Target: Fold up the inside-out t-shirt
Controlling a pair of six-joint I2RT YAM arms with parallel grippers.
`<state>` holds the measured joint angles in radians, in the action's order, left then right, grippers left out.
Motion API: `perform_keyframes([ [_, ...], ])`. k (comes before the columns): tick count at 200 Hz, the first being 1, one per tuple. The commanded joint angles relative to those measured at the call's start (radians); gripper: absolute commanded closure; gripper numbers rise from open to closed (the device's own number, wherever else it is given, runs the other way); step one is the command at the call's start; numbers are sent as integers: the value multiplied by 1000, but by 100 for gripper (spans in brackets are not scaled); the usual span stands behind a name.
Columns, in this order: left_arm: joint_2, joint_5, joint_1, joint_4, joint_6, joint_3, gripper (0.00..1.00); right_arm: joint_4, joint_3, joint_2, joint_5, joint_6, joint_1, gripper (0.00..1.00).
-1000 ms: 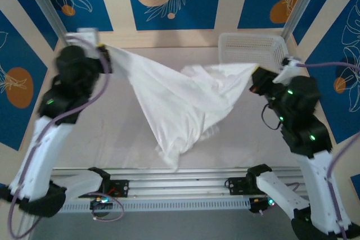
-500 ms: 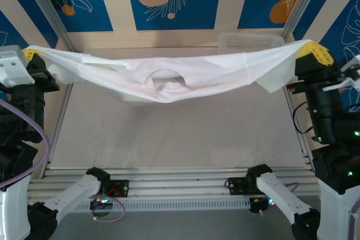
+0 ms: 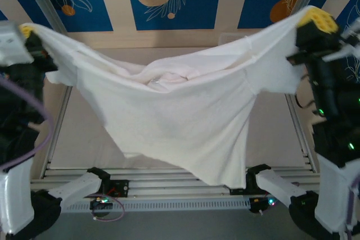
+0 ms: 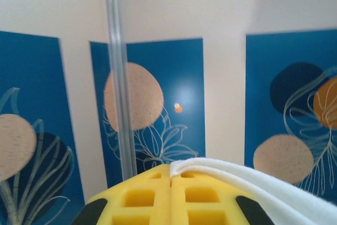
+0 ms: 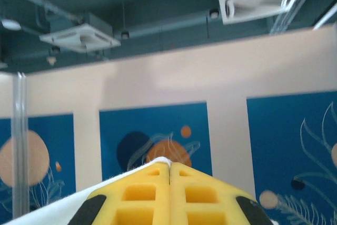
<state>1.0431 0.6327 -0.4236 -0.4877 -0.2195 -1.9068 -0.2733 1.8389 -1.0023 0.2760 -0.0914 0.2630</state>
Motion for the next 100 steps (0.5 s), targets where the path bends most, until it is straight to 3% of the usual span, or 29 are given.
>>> perform_keyframes([
  [1,141,-36,28,-29,15,56,100,-35,-53,-131,-17,23,-14,100],
  [37,346,-186,192,5,166,158,100,-3,-142,-352,13,76,-70,100],
  [55,500,-241,263,33,212,129,100,-48,-94,-493,-29,23,-142,100],
  [64,581,-262,291,53,219,99,99,-130,-9,-580,-75,5,-162,86],
  [74,672,-282,318,55,224,41,76,-251,120,-686,-102,9,-165,68],
  [87,772,-328,352,20,233,-56,34,-413,303,-800,-104,19,-158,42],
  [100,829,-401,376,-33,238,-142,21,-497,388,-843,-119,45,-153,34],
])
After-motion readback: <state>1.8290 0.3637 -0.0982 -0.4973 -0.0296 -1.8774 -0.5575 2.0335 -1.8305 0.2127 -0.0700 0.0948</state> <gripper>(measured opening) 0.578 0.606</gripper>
